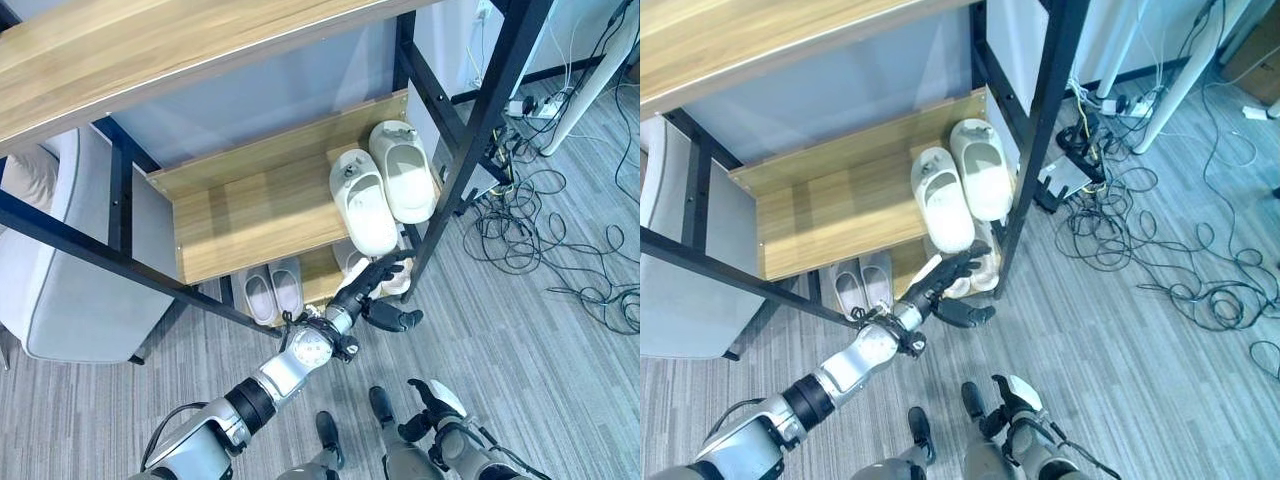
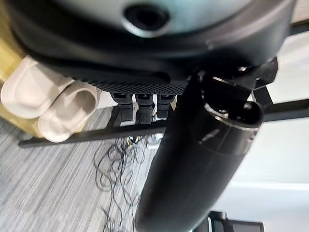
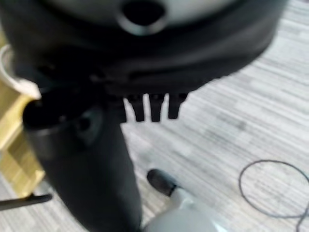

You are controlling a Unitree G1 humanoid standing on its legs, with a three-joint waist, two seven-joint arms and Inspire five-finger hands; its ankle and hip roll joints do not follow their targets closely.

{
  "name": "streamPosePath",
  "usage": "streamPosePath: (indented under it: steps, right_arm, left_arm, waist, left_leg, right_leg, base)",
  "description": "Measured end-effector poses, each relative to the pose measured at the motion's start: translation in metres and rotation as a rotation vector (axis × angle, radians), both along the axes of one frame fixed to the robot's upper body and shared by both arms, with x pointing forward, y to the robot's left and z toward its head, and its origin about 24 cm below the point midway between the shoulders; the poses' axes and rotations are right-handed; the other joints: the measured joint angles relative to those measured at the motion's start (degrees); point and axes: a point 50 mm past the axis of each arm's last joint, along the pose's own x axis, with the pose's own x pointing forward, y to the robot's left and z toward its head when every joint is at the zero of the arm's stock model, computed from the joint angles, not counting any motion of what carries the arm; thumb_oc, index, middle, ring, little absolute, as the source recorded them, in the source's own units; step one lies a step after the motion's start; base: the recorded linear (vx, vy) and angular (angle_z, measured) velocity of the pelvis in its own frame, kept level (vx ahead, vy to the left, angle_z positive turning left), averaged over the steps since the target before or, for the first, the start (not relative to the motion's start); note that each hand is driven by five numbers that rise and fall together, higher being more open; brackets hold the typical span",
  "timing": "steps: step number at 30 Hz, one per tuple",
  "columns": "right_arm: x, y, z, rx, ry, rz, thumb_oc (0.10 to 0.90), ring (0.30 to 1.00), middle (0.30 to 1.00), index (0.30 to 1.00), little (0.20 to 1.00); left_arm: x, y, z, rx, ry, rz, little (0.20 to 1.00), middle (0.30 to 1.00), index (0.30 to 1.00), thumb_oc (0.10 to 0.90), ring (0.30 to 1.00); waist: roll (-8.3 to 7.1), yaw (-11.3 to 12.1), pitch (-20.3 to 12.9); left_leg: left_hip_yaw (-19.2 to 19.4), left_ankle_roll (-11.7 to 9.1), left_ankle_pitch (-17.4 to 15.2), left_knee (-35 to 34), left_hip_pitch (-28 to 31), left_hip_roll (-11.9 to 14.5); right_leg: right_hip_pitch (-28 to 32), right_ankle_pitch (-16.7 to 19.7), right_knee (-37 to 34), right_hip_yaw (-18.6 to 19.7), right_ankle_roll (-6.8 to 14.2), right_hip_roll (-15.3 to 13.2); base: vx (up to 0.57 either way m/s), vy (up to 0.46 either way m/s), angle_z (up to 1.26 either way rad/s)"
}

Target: Arrange the slippers neatly on the shoe rack.

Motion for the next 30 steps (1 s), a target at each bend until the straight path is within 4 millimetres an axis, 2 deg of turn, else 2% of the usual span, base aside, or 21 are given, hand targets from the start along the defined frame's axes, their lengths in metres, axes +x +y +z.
streamPosePath:
  steps: [17,25,30]
  right_arm:
    - [0.007,0.0,0.004,0.007,-0.021,-0.013,0.8,0.9,0.9,0.9,0.9]
    - [0.007,0.0,0.004,0.017,-0.022,-0.025,0.8,0.9,0.9,0.9,0.9]
    - [0.008,0.0,0.004,0.019,-0.025,-0.021,0.8,0.9,0.9,0.9,0.9]
  left_arm:
    - [0.009,0.004,0.003,0.032,-0.027,0.038,0.9,0.9,0.9,0.8,0.9]
    - [0.024,-0.001,0.026,0.073,-0.13,0.043,0.9,0.9,0.9,0.8,0.9]
    - [0.026,-0.005,0.032,0.066,-0.146,0.042,0.9,0.9,0.9,0.8,0.9]
  waist:
    - [0.05,0.0,1.5]
    - [0.03,-0.1,1.5]
    - [0.01,-0.7,1.5]
  left_leg:
    - [-0.7,0.0,0.1,0.0,-0.9,0.0]
    - [-1.0,0.0,0.1,0.0,-1.1,0.0]
    - [-1.2,0.0,0.1,0.0,-1.1,0.0]
  right_leg:
    - [-0.7,-0.1,0.0,-0.8,-0.1,0.0]
    - [-0.7,-0.1,0.0,-1.0,-0.1,-0.1]
    - [-0.7,-0.1,0.0,-1.2,-0.1,-0.1]
  base:
    - [0.0,0.0,0.0]
    - [0.0,0.0,0.0]
    - [0.0,0.0,0.0]
